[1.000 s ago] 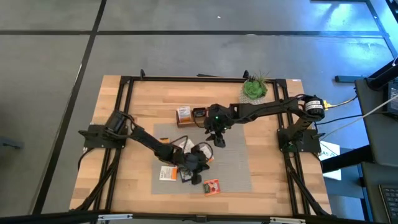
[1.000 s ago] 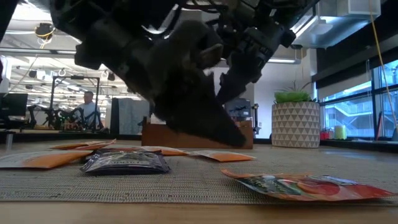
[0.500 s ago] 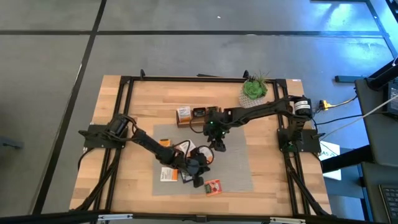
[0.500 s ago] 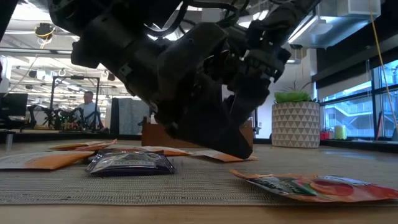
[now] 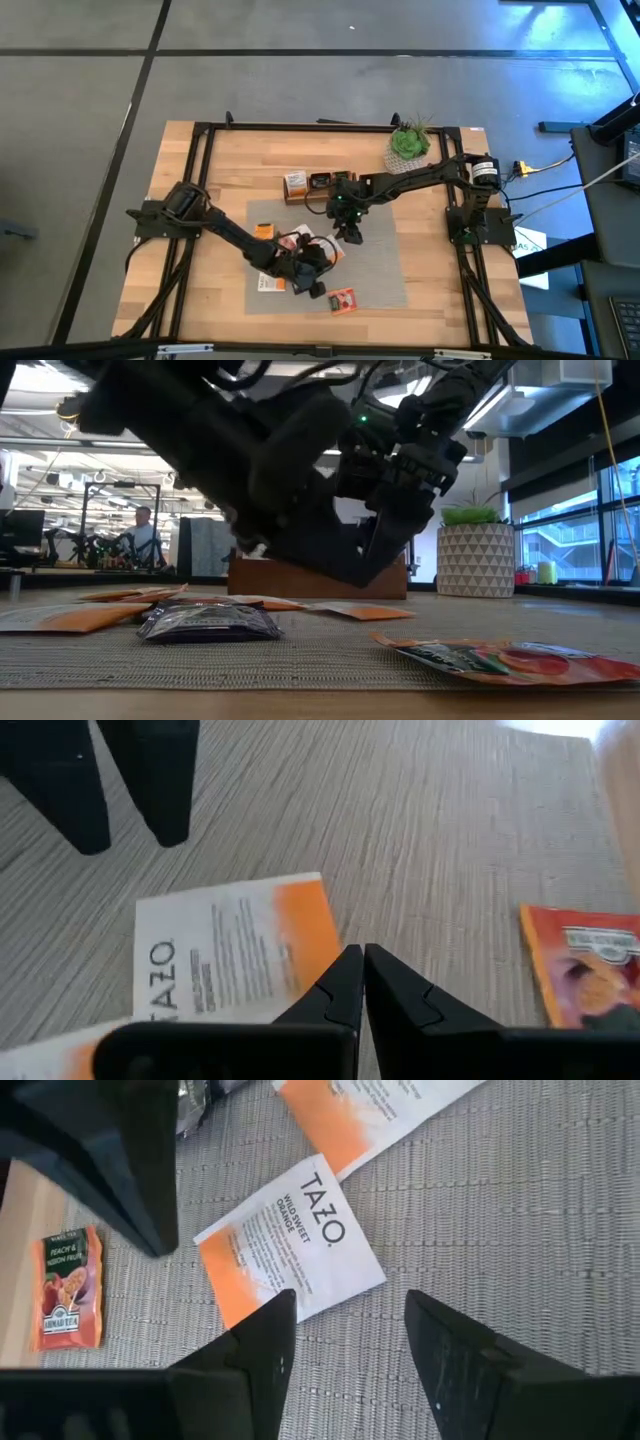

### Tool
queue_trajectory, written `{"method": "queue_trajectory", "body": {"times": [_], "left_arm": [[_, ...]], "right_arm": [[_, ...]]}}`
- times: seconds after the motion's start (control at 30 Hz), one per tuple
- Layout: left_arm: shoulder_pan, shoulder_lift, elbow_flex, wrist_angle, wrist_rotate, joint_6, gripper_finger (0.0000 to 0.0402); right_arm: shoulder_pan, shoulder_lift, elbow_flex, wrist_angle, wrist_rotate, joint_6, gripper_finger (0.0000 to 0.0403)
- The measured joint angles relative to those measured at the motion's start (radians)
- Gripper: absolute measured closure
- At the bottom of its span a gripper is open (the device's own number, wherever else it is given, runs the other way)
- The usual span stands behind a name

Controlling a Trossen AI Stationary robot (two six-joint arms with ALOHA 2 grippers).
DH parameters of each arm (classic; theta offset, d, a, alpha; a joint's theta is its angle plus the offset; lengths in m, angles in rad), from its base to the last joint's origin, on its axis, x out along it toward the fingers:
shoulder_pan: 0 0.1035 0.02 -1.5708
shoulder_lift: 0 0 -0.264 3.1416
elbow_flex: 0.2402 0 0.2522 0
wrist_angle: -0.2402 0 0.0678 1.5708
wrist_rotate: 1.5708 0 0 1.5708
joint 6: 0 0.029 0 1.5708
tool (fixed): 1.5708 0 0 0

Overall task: Pick & Place Tea
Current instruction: Put the white tea bag into the left section of the wooden organizer

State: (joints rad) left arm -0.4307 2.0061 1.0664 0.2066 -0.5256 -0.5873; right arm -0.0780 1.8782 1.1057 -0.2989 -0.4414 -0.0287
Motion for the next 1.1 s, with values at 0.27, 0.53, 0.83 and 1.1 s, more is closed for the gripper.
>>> {"method": "queue_trajectory", "body": {"times": [0.27, 0.53, 0.83, 1.1], "left_arm": [[-0.009, 0.009, 0.000, 0.005, 0.014, -0.023, 0.0390], [-0.002, 0.045, 0.000, 0.026, 0.005, -0.028, 0.0393], [0.010, 0.067, 0.001, 0.044, 0.049, -0.046, 0.0392], [0.010, 0.067, 0.002, 0.040, 0.055, -0.046, 0.0389]], "right_arm": [[0.000, 0.000, 0.000, 0.048, 0.003, -0.001, 0.0212], [0.000, 0.000, 0.000, 0.058, -0.006, 0.029, 0.0212], [0.002, 0.006, 0.000, 0.077, -0.018, 0.059, 0.0212], [0.002, 0.057, 0.000, 0.090, -0.072, 0.231, 0.0212]]}}
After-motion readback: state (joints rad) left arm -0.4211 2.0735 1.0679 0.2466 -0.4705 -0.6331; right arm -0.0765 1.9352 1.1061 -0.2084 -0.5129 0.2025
